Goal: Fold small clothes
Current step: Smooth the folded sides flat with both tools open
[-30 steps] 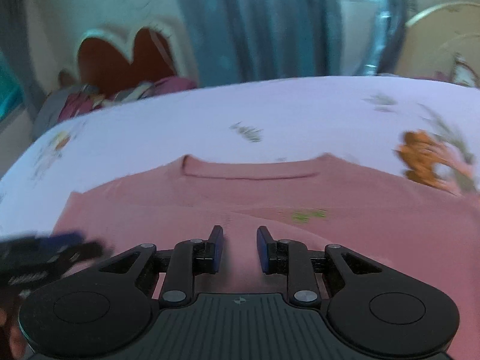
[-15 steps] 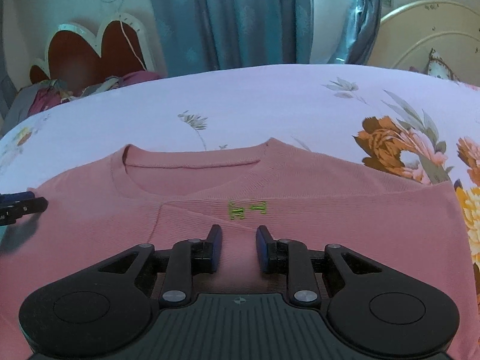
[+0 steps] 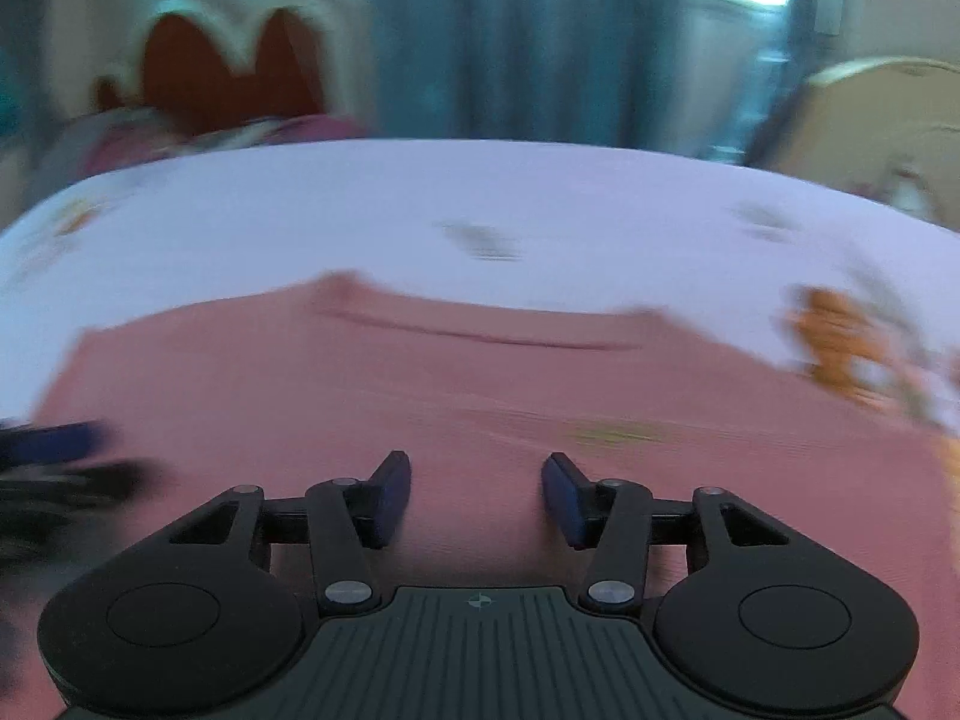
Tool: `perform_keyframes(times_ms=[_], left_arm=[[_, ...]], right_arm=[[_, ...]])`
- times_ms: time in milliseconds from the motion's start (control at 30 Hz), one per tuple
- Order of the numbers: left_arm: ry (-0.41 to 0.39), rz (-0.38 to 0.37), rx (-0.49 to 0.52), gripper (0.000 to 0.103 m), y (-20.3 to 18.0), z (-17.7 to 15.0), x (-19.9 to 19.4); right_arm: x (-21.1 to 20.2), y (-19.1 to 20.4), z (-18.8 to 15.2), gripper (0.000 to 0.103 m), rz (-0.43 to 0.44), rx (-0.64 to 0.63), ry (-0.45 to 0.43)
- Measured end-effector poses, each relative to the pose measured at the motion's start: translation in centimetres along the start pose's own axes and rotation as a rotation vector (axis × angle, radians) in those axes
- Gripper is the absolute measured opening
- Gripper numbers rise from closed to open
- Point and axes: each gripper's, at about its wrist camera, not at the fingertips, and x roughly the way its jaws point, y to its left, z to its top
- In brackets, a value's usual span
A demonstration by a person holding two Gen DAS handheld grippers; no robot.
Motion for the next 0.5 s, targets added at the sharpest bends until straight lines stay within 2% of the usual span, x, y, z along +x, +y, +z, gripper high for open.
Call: perform_keyframes(times_ms=[67,100,167,267,300,333,367,433,500], left_arm=[[-0.021,-0.049,-0.028,0.057,0.6,-0.7,-2.0],[-0.034,-0.078,0.012,0.057,-0.2,-1.3,-3.2],[-0.042,-0.056,0.057,0.057,-1.5,-2.3,-4.6],[-0.007,0.000,0.006,0.057,-0.7,-3.8,-4.7],[0.019,0.017,-0.007,0.057,-0.2,-4.4,-4.5],[-0.003,0.000,-0.020,0.057,0.4,-4.9,-5.1],[0.002,-0.004,-0.027,0.057,0.6,-5.1,-5.5],[0.000,0.003,0.008,0.057,0.4,-5.0,-6.6],[-0.015,-0.008,0.004,0.059,0.3,-4.8,-7.2]], right_arm=[[-1.4,-2.9,-0.7,0.048,-0.039,0.047,0.013],[-2.6,-3.6,-1.0,0.048,-0.024,0.058,-0.004],[-5.4,-3.8,-2.0,0.048,0.014,0.031,-0.053],[-6.4,-3.4,-4.2,0.048,0.059,0.003,-0.011],[-6.0,-3.4,-5.1,0.048,0.040,-0.009,0.015],[-5.4,-3.7,-6.1,0.048,0.002,-0.013,0.054],[-5.3,-4.3,-7.0,0.048,-0.003,0.000,0.057],[-6.4,-4.7,-7.1,0.048,0.006,0.033,0.046],[-8.3,-4.3,-6.7,0.048,0.010,0.032,-0.015]])
